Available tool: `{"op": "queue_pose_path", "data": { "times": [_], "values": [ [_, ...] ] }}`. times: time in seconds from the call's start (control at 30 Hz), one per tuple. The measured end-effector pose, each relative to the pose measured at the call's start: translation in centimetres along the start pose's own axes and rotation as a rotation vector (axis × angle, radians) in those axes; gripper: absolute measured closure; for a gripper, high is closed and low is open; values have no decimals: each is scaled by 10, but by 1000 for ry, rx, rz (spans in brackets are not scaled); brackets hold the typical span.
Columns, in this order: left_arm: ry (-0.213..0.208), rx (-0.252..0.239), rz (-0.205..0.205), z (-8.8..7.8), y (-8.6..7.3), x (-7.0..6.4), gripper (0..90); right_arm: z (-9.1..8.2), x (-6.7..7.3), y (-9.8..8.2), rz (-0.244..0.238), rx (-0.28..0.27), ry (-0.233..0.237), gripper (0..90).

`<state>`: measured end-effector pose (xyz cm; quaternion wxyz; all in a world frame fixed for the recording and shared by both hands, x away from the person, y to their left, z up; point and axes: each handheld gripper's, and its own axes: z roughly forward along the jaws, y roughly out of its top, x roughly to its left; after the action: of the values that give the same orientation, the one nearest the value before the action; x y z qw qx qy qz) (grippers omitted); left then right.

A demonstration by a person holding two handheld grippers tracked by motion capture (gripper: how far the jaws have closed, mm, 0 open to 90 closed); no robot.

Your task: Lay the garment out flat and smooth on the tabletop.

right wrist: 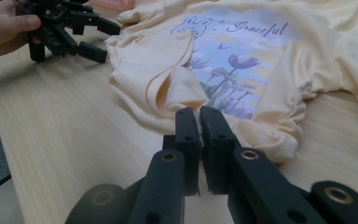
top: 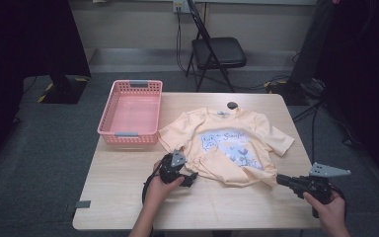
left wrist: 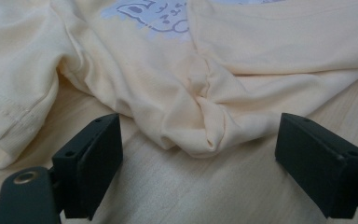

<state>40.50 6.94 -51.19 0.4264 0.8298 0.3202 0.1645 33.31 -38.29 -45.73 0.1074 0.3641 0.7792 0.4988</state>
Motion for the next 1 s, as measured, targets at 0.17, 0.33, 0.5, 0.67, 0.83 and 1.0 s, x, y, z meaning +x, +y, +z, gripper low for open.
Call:
{"op": "queue_pose_path", "data": {
  "times": [0.17,0.33,0.5,0.67,0.83,1.0],
  "values": [
    [0,0,0,0,0,0,145,-13,6,-9,-5,1,2,863],
    [0,0,0,0,0,0,146,-24,11,-18,-18,11,-7,863],
    [0,-1,0,0,0,0,146,-32,14,-26,-32,27,-27,860],
    [0,0,1,0,0,0,145,-36,15,-28,-8,8,-31,740],
    [0,-1,0,0,0,0,145,-32,10,-17,10,-16,-63,552],
    [0,-1,0,0,0,0,145,-5,-6,-4,19,7,-111,379]
  ]
}}
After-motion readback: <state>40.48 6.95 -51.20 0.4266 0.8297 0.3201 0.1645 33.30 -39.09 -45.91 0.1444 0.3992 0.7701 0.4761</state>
